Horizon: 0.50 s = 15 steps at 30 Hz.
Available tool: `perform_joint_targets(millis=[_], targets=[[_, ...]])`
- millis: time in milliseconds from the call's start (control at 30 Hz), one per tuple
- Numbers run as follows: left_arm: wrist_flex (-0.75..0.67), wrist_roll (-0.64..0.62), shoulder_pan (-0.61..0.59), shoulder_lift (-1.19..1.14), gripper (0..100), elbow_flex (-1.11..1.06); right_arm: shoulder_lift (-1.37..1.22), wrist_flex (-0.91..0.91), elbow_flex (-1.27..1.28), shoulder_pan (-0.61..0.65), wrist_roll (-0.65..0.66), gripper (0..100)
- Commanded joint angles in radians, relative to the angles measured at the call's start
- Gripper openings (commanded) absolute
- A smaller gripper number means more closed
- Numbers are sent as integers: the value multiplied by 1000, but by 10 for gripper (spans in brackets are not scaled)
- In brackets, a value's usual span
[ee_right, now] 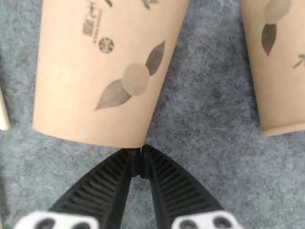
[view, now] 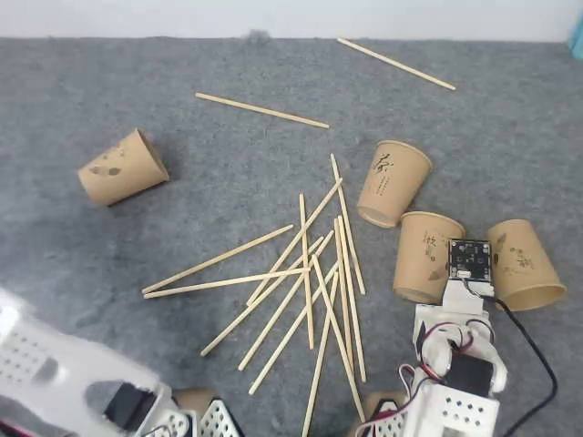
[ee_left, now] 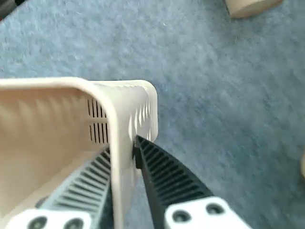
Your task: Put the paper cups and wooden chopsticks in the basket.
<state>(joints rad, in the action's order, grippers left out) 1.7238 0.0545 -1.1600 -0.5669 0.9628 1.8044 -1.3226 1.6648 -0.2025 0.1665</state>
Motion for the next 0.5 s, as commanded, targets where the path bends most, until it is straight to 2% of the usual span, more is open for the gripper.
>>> perform_joint_targets(millis=[0,267,467], targets=[[35,-11,94,359,12,-306,13,13,18,-10,12,8],[32,23,261,715,12,-743,13,13,18,-10,12,8],[29,54,338,810,30,-831,13,13,18,-10,12,8]])
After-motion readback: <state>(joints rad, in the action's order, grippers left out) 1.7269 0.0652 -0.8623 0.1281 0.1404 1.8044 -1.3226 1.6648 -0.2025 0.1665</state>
